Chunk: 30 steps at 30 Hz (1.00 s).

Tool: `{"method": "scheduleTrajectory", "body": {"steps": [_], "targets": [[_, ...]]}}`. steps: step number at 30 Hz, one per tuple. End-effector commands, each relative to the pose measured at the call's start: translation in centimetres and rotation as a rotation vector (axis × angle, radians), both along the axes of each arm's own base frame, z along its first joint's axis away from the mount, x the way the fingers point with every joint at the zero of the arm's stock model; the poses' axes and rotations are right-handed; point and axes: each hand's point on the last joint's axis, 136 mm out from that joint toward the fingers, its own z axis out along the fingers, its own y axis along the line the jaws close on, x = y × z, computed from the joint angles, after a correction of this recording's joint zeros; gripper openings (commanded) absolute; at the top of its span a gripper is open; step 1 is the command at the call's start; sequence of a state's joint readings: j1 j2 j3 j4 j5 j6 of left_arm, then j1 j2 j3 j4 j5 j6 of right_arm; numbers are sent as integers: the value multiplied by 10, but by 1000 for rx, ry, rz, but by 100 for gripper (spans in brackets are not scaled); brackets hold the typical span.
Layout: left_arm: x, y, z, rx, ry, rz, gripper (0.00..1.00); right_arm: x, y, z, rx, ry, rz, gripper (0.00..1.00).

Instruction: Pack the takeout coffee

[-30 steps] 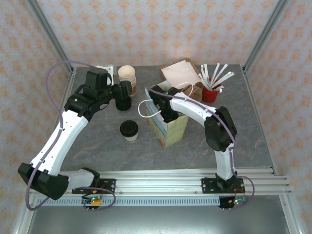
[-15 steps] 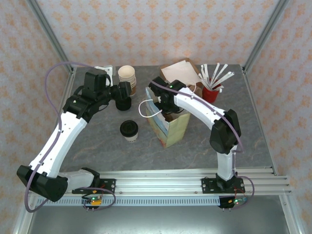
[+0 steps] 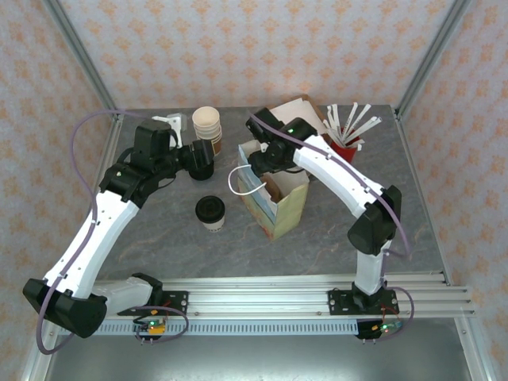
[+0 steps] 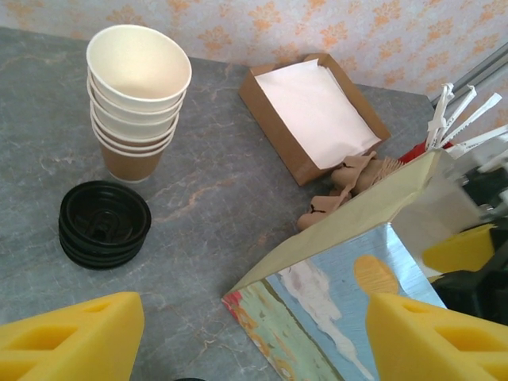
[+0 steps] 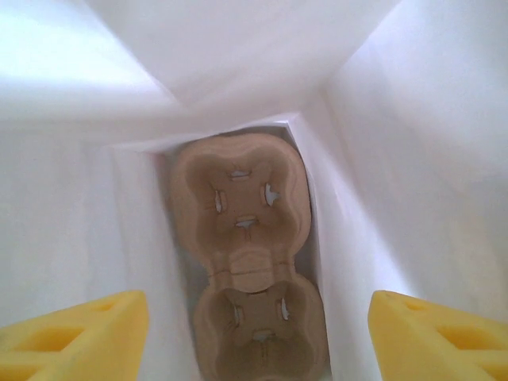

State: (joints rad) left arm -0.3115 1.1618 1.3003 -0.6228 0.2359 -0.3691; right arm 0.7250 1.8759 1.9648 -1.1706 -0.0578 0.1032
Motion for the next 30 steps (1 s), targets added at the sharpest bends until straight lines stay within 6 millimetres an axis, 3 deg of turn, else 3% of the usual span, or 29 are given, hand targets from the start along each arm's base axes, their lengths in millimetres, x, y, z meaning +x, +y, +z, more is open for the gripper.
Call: {"method": "scheduleTrajectory", "body": {"steps": [1, 7, 15, 18, 21, 24, 30], "targets": [[-3, -3, 6, -38, -18, -12, 75, -1, -14, 30, -1, -58, -6, 74], [-7, -4, -1, -39, 2, -20, 75, -1, -13, 54, 37, -100, 2, 74], [-12, 3, -14, -8, 30, -3, 75, 0, -19, 116, 115, -253, -2, 74], [-16, 11, -32, 22, 69, 29, 75, -10, -15, 137, 174, -314, 39, 74], [-23, 24, -59, 37, 125, 72, 75, -33, 8, 152, 241, -377, 160, 74], [-23, 33, -88, -19, 194, 99, 75, -55, 28, 157, 296, -392, 254, 74], [-3, 30, -135, -163, 319, 122, 74, -60, 39, 152, 343, -392, 285, 74]]}}
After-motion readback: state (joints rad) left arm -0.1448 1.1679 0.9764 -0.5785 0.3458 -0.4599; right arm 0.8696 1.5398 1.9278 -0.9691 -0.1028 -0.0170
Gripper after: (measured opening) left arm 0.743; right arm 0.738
